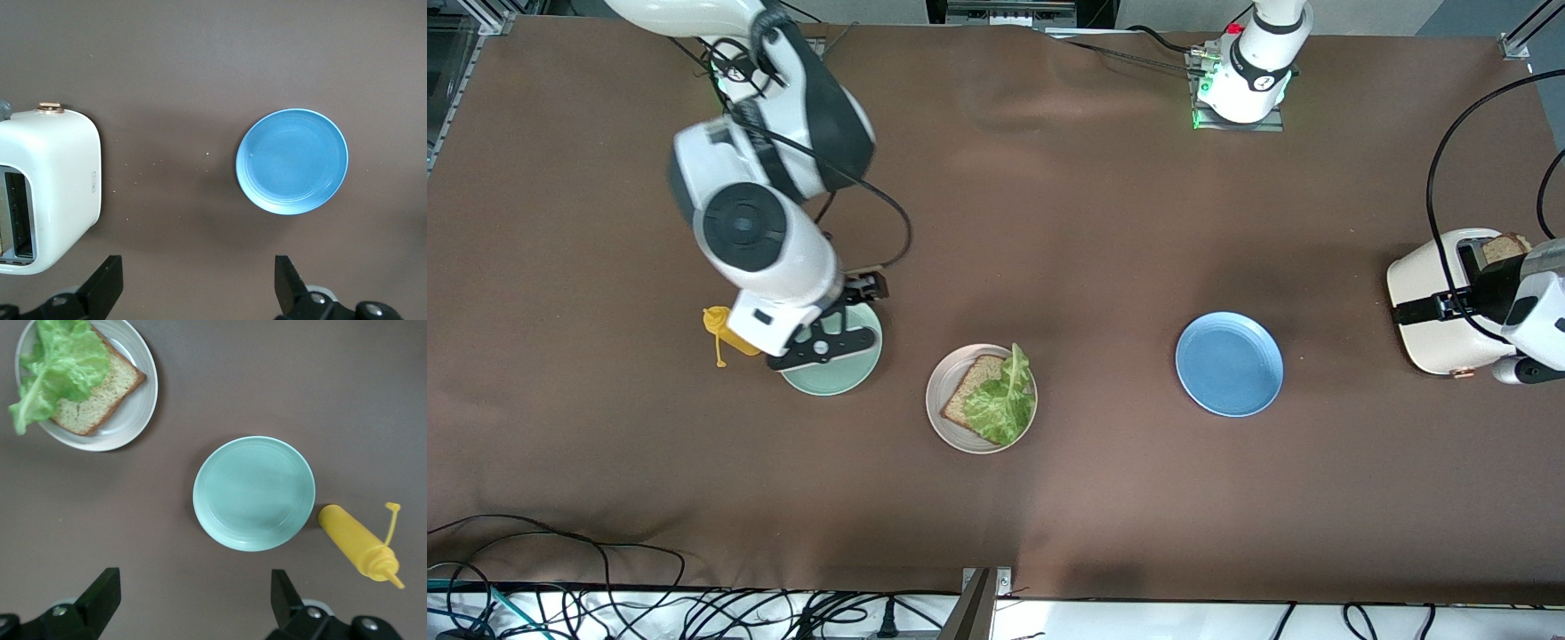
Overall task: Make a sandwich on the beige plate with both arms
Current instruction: 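Move the right gripper to the yellow mustard bottle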
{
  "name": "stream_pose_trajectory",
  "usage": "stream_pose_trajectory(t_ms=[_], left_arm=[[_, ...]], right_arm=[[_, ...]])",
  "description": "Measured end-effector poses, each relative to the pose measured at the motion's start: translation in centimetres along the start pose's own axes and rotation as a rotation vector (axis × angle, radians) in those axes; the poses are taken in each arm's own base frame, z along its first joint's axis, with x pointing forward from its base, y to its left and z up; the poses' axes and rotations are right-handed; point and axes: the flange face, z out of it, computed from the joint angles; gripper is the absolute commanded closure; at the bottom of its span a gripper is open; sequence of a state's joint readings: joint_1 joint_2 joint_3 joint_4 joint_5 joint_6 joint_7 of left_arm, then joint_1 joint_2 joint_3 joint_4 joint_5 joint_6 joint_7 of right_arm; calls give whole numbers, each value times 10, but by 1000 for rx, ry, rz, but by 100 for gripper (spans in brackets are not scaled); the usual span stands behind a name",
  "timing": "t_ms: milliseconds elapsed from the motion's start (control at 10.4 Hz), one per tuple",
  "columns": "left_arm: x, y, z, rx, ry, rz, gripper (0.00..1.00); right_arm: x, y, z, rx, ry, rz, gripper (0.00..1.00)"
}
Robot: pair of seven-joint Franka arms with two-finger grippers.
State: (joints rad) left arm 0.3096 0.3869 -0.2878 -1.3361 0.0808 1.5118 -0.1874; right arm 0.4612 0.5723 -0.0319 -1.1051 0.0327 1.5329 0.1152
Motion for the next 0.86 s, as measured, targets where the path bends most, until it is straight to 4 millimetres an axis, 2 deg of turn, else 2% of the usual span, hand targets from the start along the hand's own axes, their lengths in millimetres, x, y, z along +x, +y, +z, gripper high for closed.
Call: stream_pose_trajectory(t_ms=[191, 287, 383, 479, 670, 862], left_arm=[[0, -1, 0, 0, -1, -2, 1], [1, -2, 1, 0, -1, -3, 6], [1, -2, 1, 0, -1, -3, 7], [1, -2, 1, 0, -2, -3, 0], [2, -2, 3, -1, -5, -4, 0], [2, -3, 4, -1, -6, -3, 0]], right_arm=[[-22, 57, -38, 24, 1, -88, 0], [-35, 91, -49, 39, -3, -148, 0], [-48, 124, -54, 55, -12, -211, 0], [-61, 156, -55, 77, -18, -293, 0], [-91, 229, -47, 127, -16, -501, 0], [-120, 305, -26, 206, 14, -718, 0]])
